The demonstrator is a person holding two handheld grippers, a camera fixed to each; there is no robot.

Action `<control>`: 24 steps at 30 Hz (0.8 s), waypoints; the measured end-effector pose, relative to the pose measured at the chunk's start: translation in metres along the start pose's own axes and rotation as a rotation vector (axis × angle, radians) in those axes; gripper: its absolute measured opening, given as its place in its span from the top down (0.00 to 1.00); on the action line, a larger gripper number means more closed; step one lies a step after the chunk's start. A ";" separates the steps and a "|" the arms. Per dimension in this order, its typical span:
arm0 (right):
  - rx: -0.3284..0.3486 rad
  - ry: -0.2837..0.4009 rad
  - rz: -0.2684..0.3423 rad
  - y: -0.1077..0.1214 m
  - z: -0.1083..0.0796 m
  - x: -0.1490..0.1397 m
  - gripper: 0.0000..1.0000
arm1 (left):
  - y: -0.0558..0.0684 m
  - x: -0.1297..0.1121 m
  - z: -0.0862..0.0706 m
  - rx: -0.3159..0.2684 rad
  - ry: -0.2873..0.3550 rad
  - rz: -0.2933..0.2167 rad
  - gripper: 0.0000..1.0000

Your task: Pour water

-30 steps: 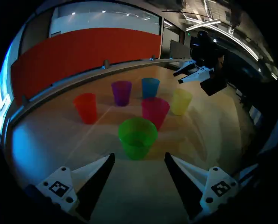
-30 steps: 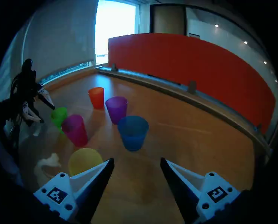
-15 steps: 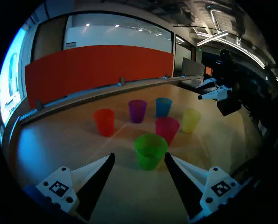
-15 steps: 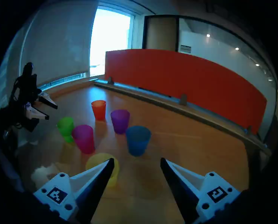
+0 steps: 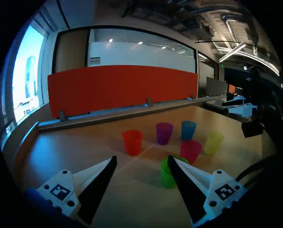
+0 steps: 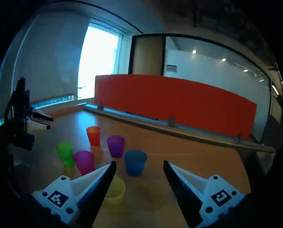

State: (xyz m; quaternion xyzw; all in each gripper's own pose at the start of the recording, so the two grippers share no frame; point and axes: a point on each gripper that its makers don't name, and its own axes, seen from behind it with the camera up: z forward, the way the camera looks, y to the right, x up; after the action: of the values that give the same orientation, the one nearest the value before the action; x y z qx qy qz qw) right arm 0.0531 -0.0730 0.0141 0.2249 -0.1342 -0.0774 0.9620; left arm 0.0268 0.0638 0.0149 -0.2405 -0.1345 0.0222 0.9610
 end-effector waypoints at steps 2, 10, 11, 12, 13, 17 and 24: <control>-0.021 0.017 0.002 0.002 -0.001 0.003 0.04 | -0.005 0.005 -0.002 0.020 0.016 -0.012 0.01; -0.124 0.090 -0.003 0.008 -0.006 0.015 0.04 | -0.019 0.023 -0.005 0.113 0.081 0.001 0.01; -0.138 0.104 -0.004 0.008 -0.007 0.018 0.04 | -0.020 0.026 -0.006 0.123 0.093 0.000 0.01; -0.155 0.119 -0.004 0.010 -0.008 0.021 0.04 | -0.020 0.029 -0.006 0.133 0.106 -0.003 0.01; -0.177 0.136 0.000 0.012 -0.009 0.024 0.04 | -0.020 0.033 -0.006 0.142 0.122 -0.009 0.01; -0.264 0.200 0.024 0.025 -0.018 0.036 0.04 | -0.022 0.048 -0.009 0.177 0.176 -0.028 0.01; -0.410 0.286 0.062 0.050 -0.037 0.048 0.04 | -0.031 0.064 -0.019 0.257 0.229 -0.031 0.01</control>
State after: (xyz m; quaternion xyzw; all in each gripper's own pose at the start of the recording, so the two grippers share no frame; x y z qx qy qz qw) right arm 0.1144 -0.0232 0.0161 0.0294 0.0148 -0.0409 0.9986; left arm 0.0930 0.0349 0.0294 -0.1142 -0.0239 -0.0033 0.9932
